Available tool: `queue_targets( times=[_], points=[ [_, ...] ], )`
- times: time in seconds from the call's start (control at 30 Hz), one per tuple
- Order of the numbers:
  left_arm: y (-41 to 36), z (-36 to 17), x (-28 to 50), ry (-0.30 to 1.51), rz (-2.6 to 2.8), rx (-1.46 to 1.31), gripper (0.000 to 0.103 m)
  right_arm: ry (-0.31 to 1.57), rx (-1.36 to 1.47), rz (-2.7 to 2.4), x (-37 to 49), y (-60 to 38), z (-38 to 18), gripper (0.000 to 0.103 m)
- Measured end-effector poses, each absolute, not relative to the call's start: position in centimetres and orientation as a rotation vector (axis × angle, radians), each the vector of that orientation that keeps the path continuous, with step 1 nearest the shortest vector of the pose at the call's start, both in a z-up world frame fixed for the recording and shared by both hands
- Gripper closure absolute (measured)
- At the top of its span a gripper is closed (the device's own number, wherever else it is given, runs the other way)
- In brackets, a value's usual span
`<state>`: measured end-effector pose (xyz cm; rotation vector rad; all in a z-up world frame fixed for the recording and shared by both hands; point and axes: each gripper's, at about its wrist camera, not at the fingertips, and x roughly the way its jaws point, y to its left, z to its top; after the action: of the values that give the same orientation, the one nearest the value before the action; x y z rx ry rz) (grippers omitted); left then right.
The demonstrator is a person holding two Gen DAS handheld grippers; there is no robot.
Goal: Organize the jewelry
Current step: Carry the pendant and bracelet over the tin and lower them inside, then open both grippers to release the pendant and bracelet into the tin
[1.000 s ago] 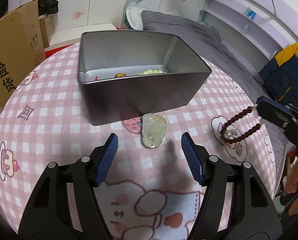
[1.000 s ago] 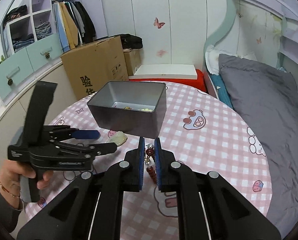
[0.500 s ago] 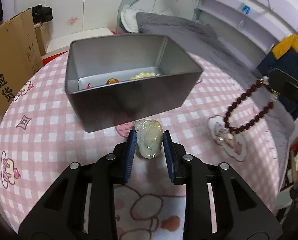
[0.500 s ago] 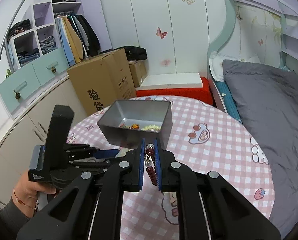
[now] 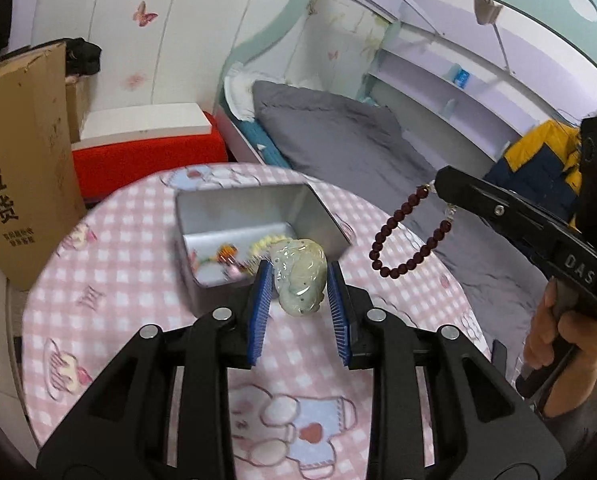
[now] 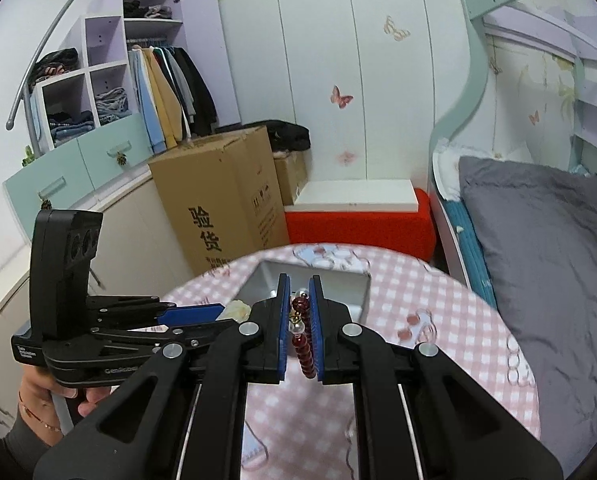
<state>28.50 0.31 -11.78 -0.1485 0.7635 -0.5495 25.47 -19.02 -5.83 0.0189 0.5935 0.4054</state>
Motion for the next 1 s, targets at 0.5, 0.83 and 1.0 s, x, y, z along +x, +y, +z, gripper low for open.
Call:
queue_targets(
  times=[0.5, 0.83, 1.0],
  points=[
    [-1.1, -14.5, 34.9, 0.868, -0.499, -0.073, 0.075, 0.703, 0.005, 0.374, 32.2, -16.4, -10.7, 0.095],
    [-2.4, -16.4, 36.2, 0.907, -0.471, -0.023, 0.075, 0.751, 0.048, 0.358, 33.0, -17.8, -12.5, 0.094],
    [-2.6, -16.4, 36.1, 0.909, -0.464, -0.02, 0.074, 0.747, 0.06, 0.36, 32.6, -18.3, -12.2, 0.093]
  ],
)
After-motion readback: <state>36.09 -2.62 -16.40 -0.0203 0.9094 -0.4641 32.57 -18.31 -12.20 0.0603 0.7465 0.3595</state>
